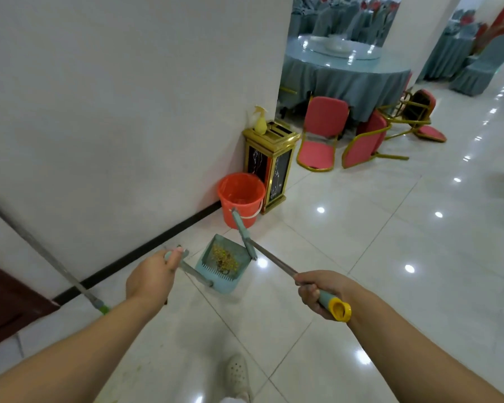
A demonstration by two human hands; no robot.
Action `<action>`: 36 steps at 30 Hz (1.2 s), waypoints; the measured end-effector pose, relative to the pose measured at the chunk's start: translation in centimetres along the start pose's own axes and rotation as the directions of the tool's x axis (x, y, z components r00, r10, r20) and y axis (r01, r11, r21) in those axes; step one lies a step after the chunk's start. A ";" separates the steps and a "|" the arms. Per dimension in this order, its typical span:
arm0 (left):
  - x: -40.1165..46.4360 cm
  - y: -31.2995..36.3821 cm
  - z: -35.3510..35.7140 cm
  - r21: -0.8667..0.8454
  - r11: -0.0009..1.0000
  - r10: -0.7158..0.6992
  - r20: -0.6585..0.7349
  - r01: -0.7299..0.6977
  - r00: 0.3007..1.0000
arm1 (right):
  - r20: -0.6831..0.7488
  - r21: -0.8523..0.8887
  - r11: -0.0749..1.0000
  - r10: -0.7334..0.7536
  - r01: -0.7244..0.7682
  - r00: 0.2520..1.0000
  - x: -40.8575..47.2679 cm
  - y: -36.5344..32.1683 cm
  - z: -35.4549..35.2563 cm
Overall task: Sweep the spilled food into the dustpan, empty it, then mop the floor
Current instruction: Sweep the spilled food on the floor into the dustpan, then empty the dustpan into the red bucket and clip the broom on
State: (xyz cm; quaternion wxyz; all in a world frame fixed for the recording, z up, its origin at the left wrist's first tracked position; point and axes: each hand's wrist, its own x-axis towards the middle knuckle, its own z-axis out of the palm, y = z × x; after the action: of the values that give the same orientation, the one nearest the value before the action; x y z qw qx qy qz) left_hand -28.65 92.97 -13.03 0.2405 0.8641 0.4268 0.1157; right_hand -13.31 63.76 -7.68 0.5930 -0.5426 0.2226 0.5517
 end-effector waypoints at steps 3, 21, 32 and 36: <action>3.9 1.8 -0.3 -0.020 1.000 0.020 -0.044 -0.020 0.999 | 0.027 -0.005 1.000 -0.020 0.020 0.999 1.3 -5.3 0.9; 23.5 16.2 -1.2 0.219 0.918 0.359 -0.101 -0.331 0.928 | 0.039 -0.100 0.981 -0.164 0.167 0.986 5.7 -26.9 4.0; 29.3 24.7 4.0 0.466 0.780 0.446 0.055 -0.418 0.893 | 0.072 -0.126 0.982 -0.130 0.139 0.989 8.5 -36.7 -2.0; 30.4 27.9 6.5 0.552 0.682 0.454 0.195 -0.480 0.869 | 0.089 -0.149 0.979 -0.126 0.138 0.988 9.5 -40.3 -4.3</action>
State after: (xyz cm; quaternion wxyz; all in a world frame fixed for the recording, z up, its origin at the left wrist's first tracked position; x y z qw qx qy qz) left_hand 11.51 100.46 -4.40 -0.0649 0.9772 0.2016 0.0180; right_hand 27.03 71.84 -1.18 0.5929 -0.5782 0.1191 0.5476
